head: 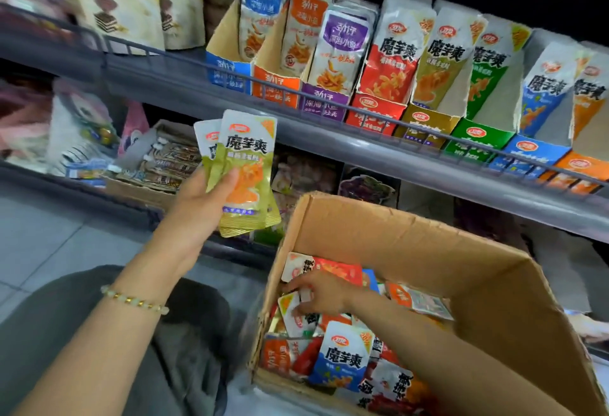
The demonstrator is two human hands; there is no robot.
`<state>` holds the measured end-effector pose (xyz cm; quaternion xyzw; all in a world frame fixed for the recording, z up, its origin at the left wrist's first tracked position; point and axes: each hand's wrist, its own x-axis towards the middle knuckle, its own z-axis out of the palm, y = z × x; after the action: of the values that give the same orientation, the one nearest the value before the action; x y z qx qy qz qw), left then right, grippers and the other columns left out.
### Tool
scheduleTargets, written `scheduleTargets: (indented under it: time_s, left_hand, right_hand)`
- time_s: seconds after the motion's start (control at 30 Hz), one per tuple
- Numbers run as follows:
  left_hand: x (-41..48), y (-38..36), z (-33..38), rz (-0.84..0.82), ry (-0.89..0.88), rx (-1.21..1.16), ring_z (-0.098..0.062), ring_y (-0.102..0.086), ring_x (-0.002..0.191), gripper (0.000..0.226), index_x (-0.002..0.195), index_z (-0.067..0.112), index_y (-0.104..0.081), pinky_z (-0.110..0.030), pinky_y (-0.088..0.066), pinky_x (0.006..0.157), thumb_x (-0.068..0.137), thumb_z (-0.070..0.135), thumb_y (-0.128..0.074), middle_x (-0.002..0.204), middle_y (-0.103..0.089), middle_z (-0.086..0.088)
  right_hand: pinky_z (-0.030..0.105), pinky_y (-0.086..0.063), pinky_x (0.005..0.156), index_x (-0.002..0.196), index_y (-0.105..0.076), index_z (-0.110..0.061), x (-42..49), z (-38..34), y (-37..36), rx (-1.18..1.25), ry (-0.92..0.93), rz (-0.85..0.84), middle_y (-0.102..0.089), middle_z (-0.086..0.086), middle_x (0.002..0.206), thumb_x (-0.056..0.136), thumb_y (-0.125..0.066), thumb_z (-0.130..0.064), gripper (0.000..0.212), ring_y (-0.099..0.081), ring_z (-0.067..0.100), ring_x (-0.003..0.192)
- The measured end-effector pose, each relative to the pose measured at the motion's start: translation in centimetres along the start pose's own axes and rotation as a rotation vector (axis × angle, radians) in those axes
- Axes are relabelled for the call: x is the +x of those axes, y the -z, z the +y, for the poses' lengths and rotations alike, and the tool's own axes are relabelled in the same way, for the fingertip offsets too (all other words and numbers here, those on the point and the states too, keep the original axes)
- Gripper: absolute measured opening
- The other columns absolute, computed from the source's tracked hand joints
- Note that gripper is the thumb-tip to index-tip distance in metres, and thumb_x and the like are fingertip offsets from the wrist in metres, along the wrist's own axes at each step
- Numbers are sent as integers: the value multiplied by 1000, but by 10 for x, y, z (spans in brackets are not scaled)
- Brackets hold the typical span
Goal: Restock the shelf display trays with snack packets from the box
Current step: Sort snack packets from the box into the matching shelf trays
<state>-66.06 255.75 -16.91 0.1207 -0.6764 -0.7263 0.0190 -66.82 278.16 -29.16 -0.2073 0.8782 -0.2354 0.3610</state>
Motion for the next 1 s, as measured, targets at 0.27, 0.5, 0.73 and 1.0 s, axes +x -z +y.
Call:
scheduleTargets:
  time_s: [0.27, 0.5, 0.73, 1.0]
  left_hand:
    - [-8, -21, 3, -106, -63, -4, -4, -69, 92, 17, 107, 30, -65, -25, -52, 83, 92, 29, -59, 98, -73, 15]
    - [-18, -47, 1, -221, -103, 43, 4, -67, 86, 17, 106, 28, -64, -6, -48, 66, 91, 21, -61, 93, -72, 21]
    - [-21, -57, 0, -228, -89, 70, 1, -68, 88, 23, 114, 22, -64, -8, -50, 68, 91, 23, -61, 101, -71, 14]
    - [-23, -56, 2, -206, -85, 18, 4, -68, 80, 16, 106, 26, -64, -8, -50, 64, 92, 21, -59, 92, -71, 17]
  right_hand:
    - [33, -32, 99, 136, -47, -27, 21, 20, -6, -419, 90, 12, -39, 5, 130, 77, -76, -38, 67, -35, 24, 120]
    - [35, -43, 82, 108, -59, -12, 15, 9, -4, -531, 132, -105, -55, 8, 118, 76, -78, -33, 42, -51, 28, 107]
    - [27, -35, 74, 124, -53, -16, -7, 11, 15, -423, 54, -74, -59, 7, 125, 90, -65, -30, 39, -56, 28, 108]
    - [18, -40, 76, 93, -72, -10, -58, 17, 62, -129, 85, 90, -63, -2, 99, 88, -69, -29, 20, -56, 10, 91]
